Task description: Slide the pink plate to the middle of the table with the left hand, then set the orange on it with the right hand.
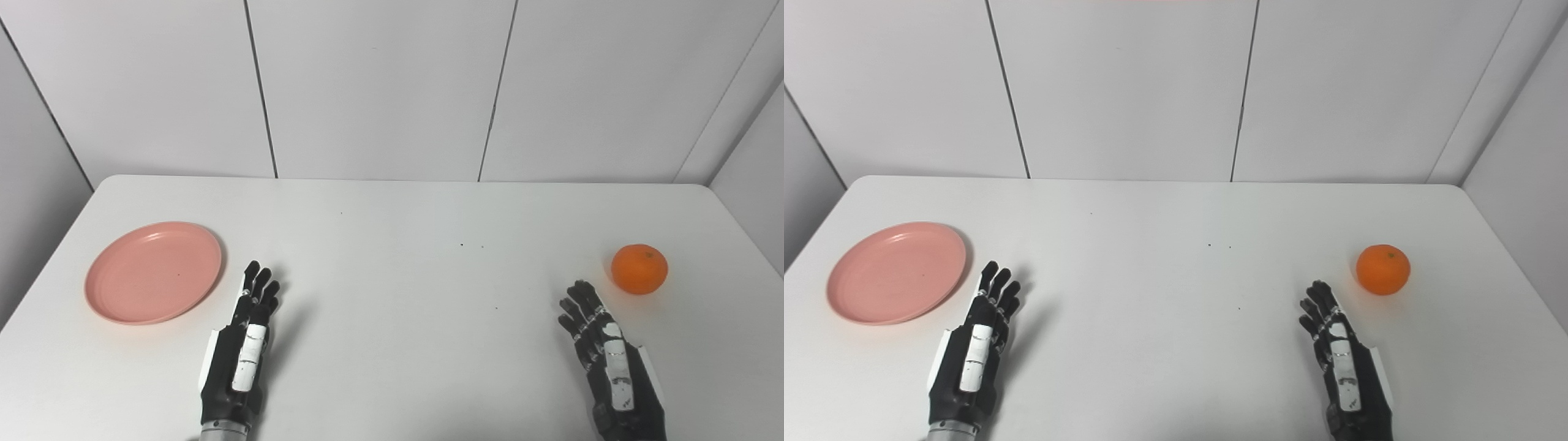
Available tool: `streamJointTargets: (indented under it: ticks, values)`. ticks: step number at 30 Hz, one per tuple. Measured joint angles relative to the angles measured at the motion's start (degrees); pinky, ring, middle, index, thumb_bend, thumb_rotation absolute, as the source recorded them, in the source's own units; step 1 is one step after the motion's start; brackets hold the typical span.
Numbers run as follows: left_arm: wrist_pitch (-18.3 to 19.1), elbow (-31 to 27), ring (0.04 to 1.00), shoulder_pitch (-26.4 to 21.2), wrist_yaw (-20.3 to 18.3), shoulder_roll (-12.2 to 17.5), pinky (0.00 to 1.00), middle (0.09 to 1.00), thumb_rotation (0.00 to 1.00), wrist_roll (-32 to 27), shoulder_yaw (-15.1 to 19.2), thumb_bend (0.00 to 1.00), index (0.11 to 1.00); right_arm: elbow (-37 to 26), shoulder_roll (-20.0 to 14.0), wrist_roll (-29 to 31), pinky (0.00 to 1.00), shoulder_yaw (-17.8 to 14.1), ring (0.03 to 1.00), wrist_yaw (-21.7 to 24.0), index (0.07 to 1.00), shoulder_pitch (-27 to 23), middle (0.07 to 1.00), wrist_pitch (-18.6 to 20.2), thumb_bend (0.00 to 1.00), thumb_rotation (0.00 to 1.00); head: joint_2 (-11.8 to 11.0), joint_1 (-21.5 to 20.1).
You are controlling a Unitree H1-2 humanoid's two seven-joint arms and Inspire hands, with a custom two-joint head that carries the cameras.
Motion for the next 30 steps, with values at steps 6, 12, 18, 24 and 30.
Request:
streamJointTargets:
  ticks: [6, 12, 18, 24, 30]
  values:
    - [0.00, 0.00, 0.976, 0.00, -0.01, 0.01, 1.00, 0.991, 0.84, -0.01, 0.00, 0.84, 1.000, 0.01, 0.00, 0.00, 0.94, 0.00, 0.933, 0.00, 0.928, 0.00, 0.942, 0.00, 0.84, 0.94, 0.00, 0.09]
    - [0.01, 0.00, 0.972, 0.00, -0.01, 0.01, 1.00, 0.987, 0.84, -0.01, 0.00, 0.83, 1.000, 0.02, 0.00, 0.01, 0.94, 0.00, 0.930, 0.00, 0.921, 0.00, 0.938, 0.00, 0.84, 0.93, 0.00, 0.09]
    - [0.01, 0.00, 0.977, 0.00, -0.02, 0.03, 1.00, 0.991, 0.84, 0.00, -0.01, 0.83, 1.000, 0.02, 0.00, 0.00, 0.94, 0.00, 0.932, 0.01, 0.923, 0.00, 0.939, 0.00, 0.84, 0.94, 0.00, 0.09]
    - [0.02, 0.00, 0.976, 0.00, -0.05, 0.04, 1.00, 0.989, 0.84, 0.02, -0.04, 0.83, 1.000, 0.01, 0.00, 0.00, 0.94, 0.00, 0.930, 0.01, 0.924, 0.00, 0.937, 0.00, 0.84, 0.94, 0.00, 0.09]
    - [0.02, 0.01, 0.975, 0.00, -0.05, 0.03, 1.00, 0.988, 0.84, 0.03, -0.06, 0.83, 1.000, 0.02, -0.02, 0.01, 0.95, 0.00, 0.932, 0.02, 0.921, 0.00, 0.939, 0.00, 0.84, 0.93, -0.18, 0.44]
